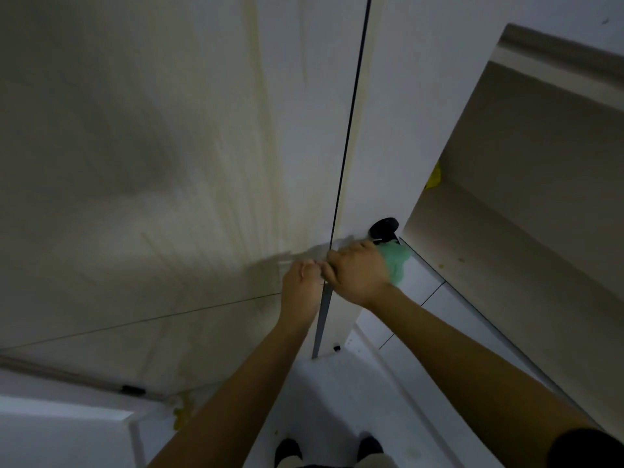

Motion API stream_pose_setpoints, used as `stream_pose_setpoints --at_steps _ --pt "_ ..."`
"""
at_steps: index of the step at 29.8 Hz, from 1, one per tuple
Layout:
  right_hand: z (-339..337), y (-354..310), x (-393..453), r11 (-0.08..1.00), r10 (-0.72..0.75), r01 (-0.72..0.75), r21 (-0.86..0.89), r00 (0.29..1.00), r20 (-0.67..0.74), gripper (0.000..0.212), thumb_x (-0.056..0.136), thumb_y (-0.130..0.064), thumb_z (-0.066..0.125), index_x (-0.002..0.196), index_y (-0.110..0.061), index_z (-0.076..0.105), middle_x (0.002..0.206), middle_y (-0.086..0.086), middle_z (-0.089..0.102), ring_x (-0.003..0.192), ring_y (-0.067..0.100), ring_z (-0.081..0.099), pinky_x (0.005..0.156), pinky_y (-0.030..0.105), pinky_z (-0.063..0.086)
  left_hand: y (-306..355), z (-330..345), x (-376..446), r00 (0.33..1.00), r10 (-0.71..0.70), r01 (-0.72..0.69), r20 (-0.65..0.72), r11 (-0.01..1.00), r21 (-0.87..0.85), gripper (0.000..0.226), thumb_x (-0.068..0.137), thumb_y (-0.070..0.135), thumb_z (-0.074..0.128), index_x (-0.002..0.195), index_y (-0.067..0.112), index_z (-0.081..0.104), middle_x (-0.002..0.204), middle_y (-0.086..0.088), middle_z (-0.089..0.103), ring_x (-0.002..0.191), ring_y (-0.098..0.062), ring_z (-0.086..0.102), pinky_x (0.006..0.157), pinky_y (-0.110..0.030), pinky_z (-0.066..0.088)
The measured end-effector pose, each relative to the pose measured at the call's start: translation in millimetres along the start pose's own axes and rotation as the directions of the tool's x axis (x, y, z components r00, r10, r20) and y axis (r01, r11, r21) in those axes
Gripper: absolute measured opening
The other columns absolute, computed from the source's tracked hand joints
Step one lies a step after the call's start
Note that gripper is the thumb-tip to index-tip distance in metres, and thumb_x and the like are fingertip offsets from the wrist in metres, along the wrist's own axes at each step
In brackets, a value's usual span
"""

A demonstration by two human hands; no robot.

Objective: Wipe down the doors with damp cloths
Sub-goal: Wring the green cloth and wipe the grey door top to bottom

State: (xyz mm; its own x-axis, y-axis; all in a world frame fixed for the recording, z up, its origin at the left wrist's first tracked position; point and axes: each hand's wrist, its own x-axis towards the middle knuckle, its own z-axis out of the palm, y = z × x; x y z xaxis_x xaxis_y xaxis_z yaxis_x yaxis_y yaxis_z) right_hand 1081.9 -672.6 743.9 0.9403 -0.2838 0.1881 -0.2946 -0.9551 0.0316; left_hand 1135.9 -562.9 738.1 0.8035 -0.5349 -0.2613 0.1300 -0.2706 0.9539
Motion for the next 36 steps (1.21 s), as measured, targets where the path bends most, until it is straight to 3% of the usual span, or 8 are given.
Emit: stream_pose_setpoints --at_steps 5,8,14,17,20,24,33,36 --pt "-8.6 50.8 -16.1 0.993 0.093 -0.093 -0.069 0.996 -0.002 0.055 0.102 -0.038 0.017 0.08 -0.02 0.064 0.079 0.001 0.064 0.082 0.02 0.051 0.081 0.029 0.026 -4.2 -2.7 1.2 0.999 0.011 -0.012 0.033 1.0 0.023 0.027 0.102 0.025 0.033 0.095 0.011 0.055 0.094 -0.017 0.059 0.086 -0.027 0.056 0.081 -0.04 0.047" --pt "-0.2 27.6 -16.2 0.994 0.11 -0.111 -0.025 0.994 -0.017 0.065 0.097 -0.041 0.005 0.084 -0.017 0.064 0.083 0.002 0.065 0.086 0.022 0.052 0.089 0.035 0.03 -2.4 5.6 -0.7 0.997 -0.007 0.012 0.08 0.998 -0.059 0.028 0.103 0.025 0.032 0.101 0.011 0.056 0.09 -0.005 0.063 0.076 -0.013 0.059 0.063 -0.014 0.048" --pt "5.2 46.3 -43.9 0.96 0.239 -0.185 0.211 0.931 -0.274 0.043 0.1 -0.031 0.032 0.104 -0.001 0.063 0.11 0.017 0.062 0.103 0.034 0.056 0.092 0.042 0.042 3.7 19.4 2.0 0.994 0.0 0.007 0.106 0.998 -0.067 0.028 0.101 0.036 0.04 0.109 0.014 0.055 0.098 0.003 0.065 0.072 -0.006 0.065 0.067 -0.019 0.048" --pt "4.6 38.4 -33.5 0.626 0.627 -0.468 0.624 0.778 -0.045 0.039 0.101 -0.022 0.04 0.128 0.006 0.045 0.131 0.024 0.046 0.111 0.034 0.051 0.094 0.043 0.044 3.3 23.2 5.6 0.994 0.016 -0.014 0.111 1.0 -0.018 0.022 0.098 0.034 0.049 0.107 0.014 0.051 0.096 -0.001 0.065 0.068 -0.002 0.064 0.068 -0.019 0.05" --pt "1.9 39.8 -10.5 0.365 0.75 -0.69 0.625 0.616 0.242 0.045 0.102 -0.037 0.032 0.117 0.003 0.047 0.115 0.022 0.056 0.088 0.026 0.054 0.07 0.031 0.041 4.9 26.0 7.8 0.992 0.009 -0.006 0.126 1.0 -0.023 0.017 0.095 0.026 0.056 0.105 0.014 0.048 0.096 -0.008 0.066 0.065 -0.003 0.065 0.058 -0.014 0.047" --pt "-5.1 59.0 1.9 0.531 0.692 -0.757 0.38 0.647 0.32 0.043 0.104 -0.032 0.026 0.128 -0.005 0.049 0.11 0.023 0.06 0.097 0.033 0.059 0.078 0.036 0.048 7.2 26.1 11.7 0.994 -0.013 0.019 0.106 0.998 -0.053 0.014 0.093 0.025 0.059 0.098 0.02 0.047 0.097 -0.007 0.066 0.069 -0.006 0.067 0.062 -0.016 0.049" --pt "5.3 69.9 -19.0 0.571 0.638 -0.675 0.467 0.723 0.265 0.037 0.104 -0.012 0.027 0.135 0.0 0.045 0.104 0.024 0.061 0.089 0.033 0.06 0.07 0.036 0.043 0.2 58.4 1.1 0.981 -0.154 0.085 -0.118 0.889 -0.449 0.033 0.081 0.015 0.074 0.104 0.008 0.051 0.103 -0.008 0.061 0.09 -0.018 0.067 0.083 -0.028 0.055" --pt "1.4 76.8 -37.4 0.681 0.541 -0.582 0.444 0.809 0.229 0.047 0.104 -0.037 0.025 0.085 -0.01 0.059 0.08 0.015 0.062 0.071 0.027 0.058 0.055 0.03 0.038 -7.7 71.1 -10.9 0.96 -0.191 0.062 -0.204 0.856 -0.513 0.03 0.082 0.015 0.073 0.102 0.014 0.051 0.104 -0.005 0.06 0.094 -0.017 0.064 0.085 -0.029 0.053"
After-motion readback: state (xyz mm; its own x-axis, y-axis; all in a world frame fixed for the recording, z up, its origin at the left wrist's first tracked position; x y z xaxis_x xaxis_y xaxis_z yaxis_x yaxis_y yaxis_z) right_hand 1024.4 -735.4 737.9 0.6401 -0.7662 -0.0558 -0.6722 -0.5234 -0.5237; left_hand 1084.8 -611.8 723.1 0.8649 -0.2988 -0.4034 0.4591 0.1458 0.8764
